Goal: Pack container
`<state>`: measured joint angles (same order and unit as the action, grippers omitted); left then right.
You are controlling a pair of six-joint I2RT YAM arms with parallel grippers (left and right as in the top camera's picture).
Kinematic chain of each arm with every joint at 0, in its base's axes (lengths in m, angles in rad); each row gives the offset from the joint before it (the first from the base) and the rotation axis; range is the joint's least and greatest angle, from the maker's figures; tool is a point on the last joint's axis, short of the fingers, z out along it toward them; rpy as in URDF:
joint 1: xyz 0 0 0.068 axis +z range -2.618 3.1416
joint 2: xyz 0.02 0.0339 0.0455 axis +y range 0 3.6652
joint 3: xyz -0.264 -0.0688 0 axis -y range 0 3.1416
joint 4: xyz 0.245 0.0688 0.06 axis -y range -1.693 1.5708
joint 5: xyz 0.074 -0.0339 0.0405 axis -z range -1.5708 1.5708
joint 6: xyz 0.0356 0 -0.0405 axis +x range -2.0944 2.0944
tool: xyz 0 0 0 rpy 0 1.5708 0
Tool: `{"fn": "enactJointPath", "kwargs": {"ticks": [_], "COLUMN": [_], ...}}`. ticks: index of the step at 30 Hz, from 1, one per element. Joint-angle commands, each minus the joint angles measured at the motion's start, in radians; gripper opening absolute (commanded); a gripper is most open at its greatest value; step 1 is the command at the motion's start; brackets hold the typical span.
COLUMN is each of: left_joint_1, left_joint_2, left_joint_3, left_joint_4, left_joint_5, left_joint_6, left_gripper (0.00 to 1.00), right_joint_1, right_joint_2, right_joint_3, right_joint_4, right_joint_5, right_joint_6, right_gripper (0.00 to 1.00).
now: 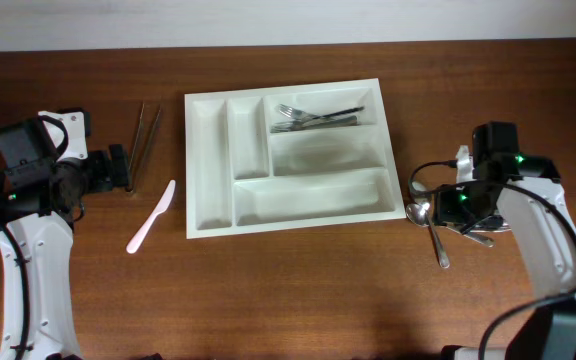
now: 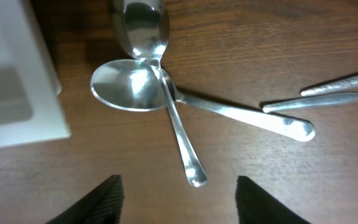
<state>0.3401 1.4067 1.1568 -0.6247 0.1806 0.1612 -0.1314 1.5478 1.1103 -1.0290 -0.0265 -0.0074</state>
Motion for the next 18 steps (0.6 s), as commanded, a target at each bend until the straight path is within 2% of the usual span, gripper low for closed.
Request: {"fn": "enactJointPath", "kwargs": {"ticks": [1,8,18], "left_joint_1": [0.003,0.003,0.003], "left_joint_2": [0.003,0.003,0.003], "left_joint_3": [0.020,0.020,0.020], "left_joint_4": [0.003,0.003,0.003], "left_joint_5": [0.014,0.014,0.014], "left_joint_6": [0.013,0.013,0.013], "left_gripper": [0.99,0.99,0.99], "right_joint_1": [-0.005,-0.005,-0.005], "right_joint_2": [0.058,0.202,0.264], "right_joint_3": [-0.011,-0.011,-0.033], "right_joint_4": [0.024,0.046,0.071], "right_joint_5": [-0.006,-0.060,-0.064], "right_joint_6": [-0.030,-0.029,0.004], "right_gripper": [0.52,0.38,0.38]}}
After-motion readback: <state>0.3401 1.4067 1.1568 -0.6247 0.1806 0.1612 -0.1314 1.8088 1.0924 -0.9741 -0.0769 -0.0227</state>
